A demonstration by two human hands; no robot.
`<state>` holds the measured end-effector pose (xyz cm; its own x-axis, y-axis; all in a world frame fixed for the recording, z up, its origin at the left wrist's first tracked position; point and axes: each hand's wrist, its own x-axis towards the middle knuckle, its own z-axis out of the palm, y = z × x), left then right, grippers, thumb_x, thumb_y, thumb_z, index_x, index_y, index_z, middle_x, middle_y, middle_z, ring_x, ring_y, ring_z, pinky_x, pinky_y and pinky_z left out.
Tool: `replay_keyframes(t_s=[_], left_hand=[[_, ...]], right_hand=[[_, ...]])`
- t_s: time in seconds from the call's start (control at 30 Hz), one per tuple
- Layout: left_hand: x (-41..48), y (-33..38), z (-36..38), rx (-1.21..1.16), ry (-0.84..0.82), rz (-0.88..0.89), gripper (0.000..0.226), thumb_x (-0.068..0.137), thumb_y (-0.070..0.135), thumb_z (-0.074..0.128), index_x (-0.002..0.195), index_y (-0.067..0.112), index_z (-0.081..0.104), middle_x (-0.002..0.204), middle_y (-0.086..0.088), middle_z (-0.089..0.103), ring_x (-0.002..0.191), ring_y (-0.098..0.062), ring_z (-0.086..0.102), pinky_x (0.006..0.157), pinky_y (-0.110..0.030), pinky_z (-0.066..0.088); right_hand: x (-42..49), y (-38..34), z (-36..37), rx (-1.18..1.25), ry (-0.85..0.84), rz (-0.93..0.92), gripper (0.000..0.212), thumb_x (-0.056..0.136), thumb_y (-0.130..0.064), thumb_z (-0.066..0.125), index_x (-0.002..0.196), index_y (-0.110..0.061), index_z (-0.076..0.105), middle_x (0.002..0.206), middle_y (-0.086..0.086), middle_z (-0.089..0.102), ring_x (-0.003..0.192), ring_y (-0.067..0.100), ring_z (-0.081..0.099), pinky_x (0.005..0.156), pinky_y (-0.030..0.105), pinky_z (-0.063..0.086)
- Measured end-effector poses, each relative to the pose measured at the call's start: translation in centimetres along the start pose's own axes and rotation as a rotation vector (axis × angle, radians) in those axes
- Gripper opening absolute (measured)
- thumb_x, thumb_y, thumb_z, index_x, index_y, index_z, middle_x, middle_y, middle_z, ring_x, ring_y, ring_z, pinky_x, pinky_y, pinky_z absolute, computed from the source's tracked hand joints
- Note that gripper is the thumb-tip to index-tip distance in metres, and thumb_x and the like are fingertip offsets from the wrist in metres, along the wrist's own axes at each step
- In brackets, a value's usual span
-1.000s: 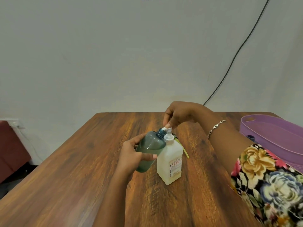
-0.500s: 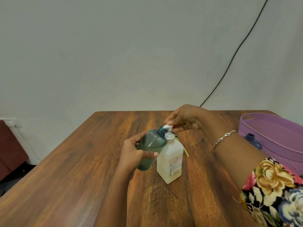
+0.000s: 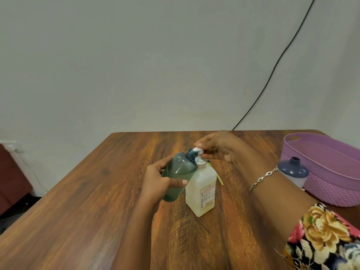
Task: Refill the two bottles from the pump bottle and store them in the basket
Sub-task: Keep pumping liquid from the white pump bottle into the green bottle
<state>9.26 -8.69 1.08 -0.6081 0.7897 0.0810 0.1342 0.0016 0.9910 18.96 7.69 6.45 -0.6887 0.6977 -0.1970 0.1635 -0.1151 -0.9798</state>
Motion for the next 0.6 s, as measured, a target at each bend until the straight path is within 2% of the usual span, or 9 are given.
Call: replay_keyframes(t_s=[0.2, 0.37, 0.6], left_hand=[[0.0, 0.0, 0.1, -0.006, 0.0, 0.007, 0.069, 0.058, -0.009, 0.076, 0.121, 0.015, 0.06, 0.104, 0.007, 0.061, 0.091, -0.004, 0.053, 0.066, -0.023, 0.04], [0.1, 0.1, 0.3, -0.014, 0.001, -0.004, 0.069, 0.059, -0.01, 0.076, 0.121, 0.015, 0.058, 0.103, 0.009, 0.06, 0.091, -0.003, 0.052, 0.066, -0.023, 0.041], [0.3, -0.6, -0.1, 0.02, -0.004, -0.005, 0.072, 0.058, -0.008, 0.076, 0.123, 0.015, 0.058, 0.113, 0.0, 0.061, 0.104, -0.018, 0.054, 0.074, -0.029, 0.043]], right_hand=[[-0.4, 0.1, 0.2, 0.0, 0.023, -0.019, 0.006, 0.079, 0.007, 0.063, 0.076, 0.001, 0.064, 0.07, 0.013, 0.063, 0.061, 0.018, 0.061, 0.053, 0.022, 0.054], [-0.4, 0.2, 0.4, 0.018, 0.044, -0.016, 0.013, 0.08, 0.008, 0.061, 0.072, -0.001, 0.063, 0.069, 0.014, 0.061, 0.059, 0.018, 0.057, 0.057, 0.023, 0.052], [-0.2, 1.5, 0.7, -0.014, 0.081, -0.047, 0.016, 0.078, 0.007, 0.064, 0.068, -0.004, 0.063, 0.055, 0.007, 0.061, 0.055, 0.016, 0.051, 0.056, 0.025, 0.04]])
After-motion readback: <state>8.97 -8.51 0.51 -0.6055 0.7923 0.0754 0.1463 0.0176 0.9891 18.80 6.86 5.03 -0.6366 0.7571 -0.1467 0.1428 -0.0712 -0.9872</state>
